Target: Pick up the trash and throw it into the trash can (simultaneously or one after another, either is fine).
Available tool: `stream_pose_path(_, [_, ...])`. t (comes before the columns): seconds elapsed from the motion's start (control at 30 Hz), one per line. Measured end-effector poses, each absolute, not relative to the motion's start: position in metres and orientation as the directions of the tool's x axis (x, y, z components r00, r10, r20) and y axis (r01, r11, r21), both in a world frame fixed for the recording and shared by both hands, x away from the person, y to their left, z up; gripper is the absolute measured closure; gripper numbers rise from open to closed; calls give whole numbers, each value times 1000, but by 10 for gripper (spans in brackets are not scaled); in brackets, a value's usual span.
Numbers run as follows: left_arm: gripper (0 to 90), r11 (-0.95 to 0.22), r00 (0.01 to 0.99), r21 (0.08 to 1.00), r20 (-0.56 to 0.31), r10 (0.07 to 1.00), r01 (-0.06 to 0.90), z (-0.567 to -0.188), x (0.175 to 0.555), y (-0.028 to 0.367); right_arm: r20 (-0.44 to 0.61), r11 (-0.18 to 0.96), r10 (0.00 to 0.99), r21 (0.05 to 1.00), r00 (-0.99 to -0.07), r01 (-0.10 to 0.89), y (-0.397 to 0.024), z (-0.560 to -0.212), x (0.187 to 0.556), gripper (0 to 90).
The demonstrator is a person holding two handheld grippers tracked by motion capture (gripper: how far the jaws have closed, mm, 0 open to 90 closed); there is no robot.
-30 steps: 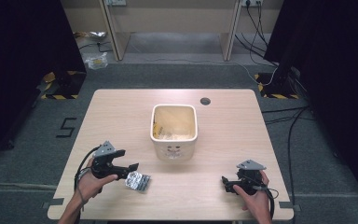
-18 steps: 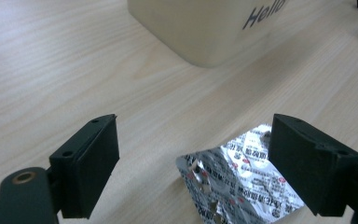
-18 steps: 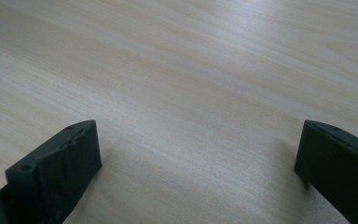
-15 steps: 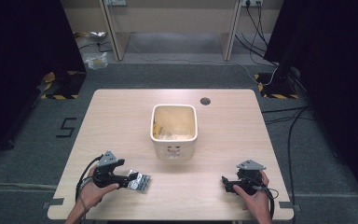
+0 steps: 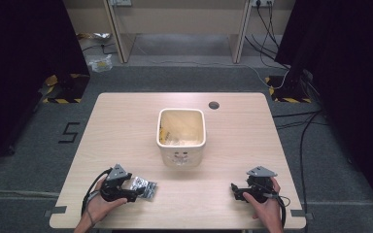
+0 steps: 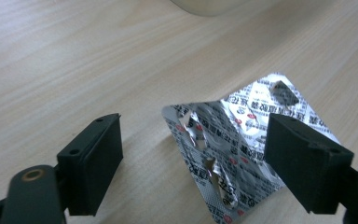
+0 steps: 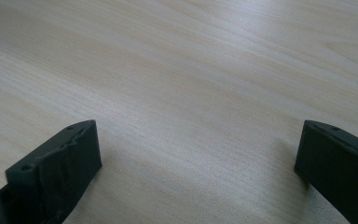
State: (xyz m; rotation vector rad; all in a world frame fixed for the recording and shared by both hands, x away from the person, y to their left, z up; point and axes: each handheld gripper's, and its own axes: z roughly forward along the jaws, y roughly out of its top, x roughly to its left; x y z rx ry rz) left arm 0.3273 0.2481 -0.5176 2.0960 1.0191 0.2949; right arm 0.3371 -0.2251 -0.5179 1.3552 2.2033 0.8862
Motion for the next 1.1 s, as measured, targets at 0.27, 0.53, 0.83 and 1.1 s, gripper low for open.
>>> stream_pose_path(0.27, [433, -374, 679, 746, -142, 720, 552, -517, 318, 246, -11, 328, 894, 697, -448, 638, -225, -518, 337, 2])
stream_pose_path(0.53, [677, -336, 693, 782, -164, 702, 524, -516, 318, 248, -13, 330, 894, 698, -448, 636, -225, -518, 337, 2])
stream_pose_path(0.83, [813, -354, 727, 818, -110, 678, 454, -505, 313, 245, -13, 329, 894, 697, -448, 636, -225, -518, 337, 2])
stream_pose_path(1.1, [823, -343, 732, 840, -90, 675, 420, -493, 313, 245, -13, 330, 894, 697, -449, 637, -225, -518, 337, 2])
